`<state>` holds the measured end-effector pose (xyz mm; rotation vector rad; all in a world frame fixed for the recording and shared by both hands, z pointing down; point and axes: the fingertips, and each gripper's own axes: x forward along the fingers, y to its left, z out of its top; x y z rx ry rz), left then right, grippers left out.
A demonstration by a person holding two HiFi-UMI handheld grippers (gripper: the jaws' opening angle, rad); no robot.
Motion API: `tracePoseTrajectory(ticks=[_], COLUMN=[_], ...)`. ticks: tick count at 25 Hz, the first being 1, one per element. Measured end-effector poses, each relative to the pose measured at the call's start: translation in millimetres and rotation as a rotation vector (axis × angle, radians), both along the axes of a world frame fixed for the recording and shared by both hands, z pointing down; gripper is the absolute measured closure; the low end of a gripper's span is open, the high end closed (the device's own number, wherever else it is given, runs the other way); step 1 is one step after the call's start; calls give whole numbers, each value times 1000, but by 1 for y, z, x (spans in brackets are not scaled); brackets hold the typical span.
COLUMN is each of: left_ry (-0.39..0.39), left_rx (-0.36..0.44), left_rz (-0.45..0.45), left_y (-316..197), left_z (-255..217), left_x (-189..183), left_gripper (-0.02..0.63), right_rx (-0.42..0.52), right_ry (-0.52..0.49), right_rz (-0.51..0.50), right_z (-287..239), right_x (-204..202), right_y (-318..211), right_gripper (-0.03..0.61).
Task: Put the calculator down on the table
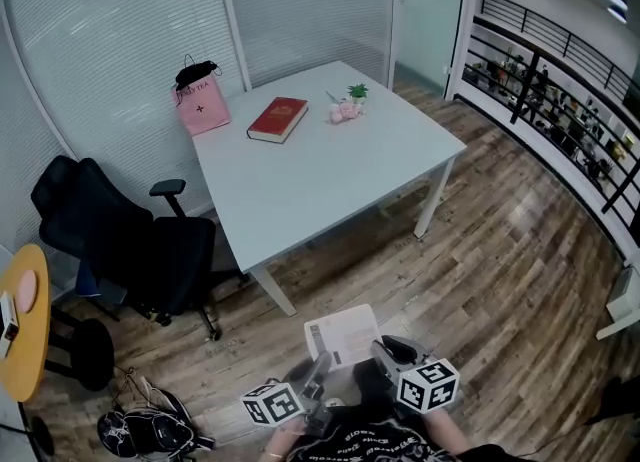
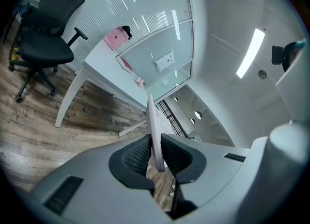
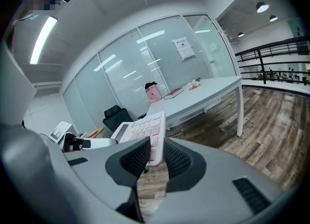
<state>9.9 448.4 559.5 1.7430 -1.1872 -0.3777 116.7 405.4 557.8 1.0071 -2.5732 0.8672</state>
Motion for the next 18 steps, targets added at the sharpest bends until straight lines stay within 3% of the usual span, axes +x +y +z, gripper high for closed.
tracePoseTrajectory(ticks=[11, 18], left_ry=[-8, 18], left_rx=[-52, -72], left_rz=[-116, -192], left_y=[-114, -191], left_z=[2, 1], left_x=[-25, -18], left_gripper=[540, 540], right_rx=[-5, 14], right_ry=[12, 21], right_rz=[-149, -232], right_z=[-2, -6], right_x=[-31, -30], right_y=[-125, -211], right_gripper=[486, 486])
